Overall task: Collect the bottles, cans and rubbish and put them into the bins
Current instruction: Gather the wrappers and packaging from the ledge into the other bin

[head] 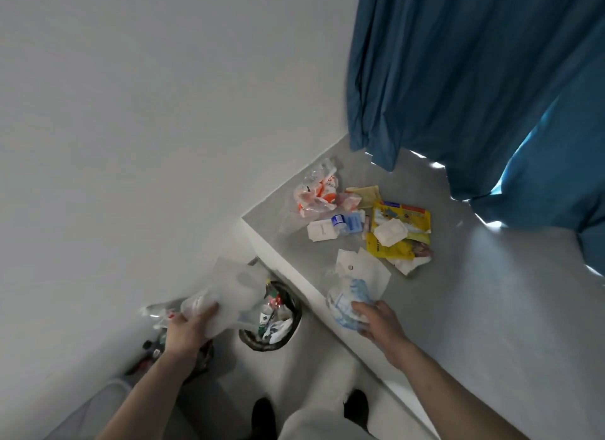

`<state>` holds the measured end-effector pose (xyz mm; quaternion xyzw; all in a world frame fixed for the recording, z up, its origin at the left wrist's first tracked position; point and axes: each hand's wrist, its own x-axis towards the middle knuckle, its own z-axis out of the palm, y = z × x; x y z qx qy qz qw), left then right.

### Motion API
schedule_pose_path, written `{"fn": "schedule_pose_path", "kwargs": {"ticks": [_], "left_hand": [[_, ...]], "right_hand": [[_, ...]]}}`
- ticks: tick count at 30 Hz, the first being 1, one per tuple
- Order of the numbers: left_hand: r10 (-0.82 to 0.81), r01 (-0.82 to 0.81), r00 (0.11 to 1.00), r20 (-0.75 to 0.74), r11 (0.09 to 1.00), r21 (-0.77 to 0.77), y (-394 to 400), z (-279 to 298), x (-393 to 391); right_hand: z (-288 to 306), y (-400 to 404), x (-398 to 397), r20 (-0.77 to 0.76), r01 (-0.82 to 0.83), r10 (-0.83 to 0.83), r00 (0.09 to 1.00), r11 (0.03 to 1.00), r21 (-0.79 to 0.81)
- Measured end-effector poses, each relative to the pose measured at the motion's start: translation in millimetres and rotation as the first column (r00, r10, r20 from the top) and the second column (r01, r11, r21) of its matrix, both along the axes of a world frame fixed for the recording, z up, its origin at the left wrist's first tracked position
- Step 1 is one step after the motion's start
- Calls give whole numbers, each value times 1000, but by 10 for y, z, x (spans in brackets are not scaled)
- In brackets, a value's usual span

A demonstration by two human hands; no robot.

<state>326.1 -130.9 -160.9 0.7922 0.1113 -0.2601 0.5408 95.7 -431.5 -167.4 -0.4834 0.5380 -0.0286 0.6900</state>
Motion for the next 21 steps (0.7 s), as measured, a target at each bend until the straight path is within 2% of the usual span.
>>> {"fn": "schedule_pose_path", "kwargs": {"ticks": [5,9,16,21], "left_hand": [[-4,5,1000,-9,997,78,616,-100,331],[-15,27,996,-86,990,137,900,-186,380],[-4,40,978,-209,984,171,954,-415,352],[-27,69,985,-173,968,242,842,-420,286]], "right_hand": [[-106,635,299,-39,-21,22,999,999,31],[-168,988,358,-63,-42,44,997,998,38],[-258,1010,458,-114,-113,121,986,991,76],[-401,915,741,-146,-200,212,966,975,92]]}}
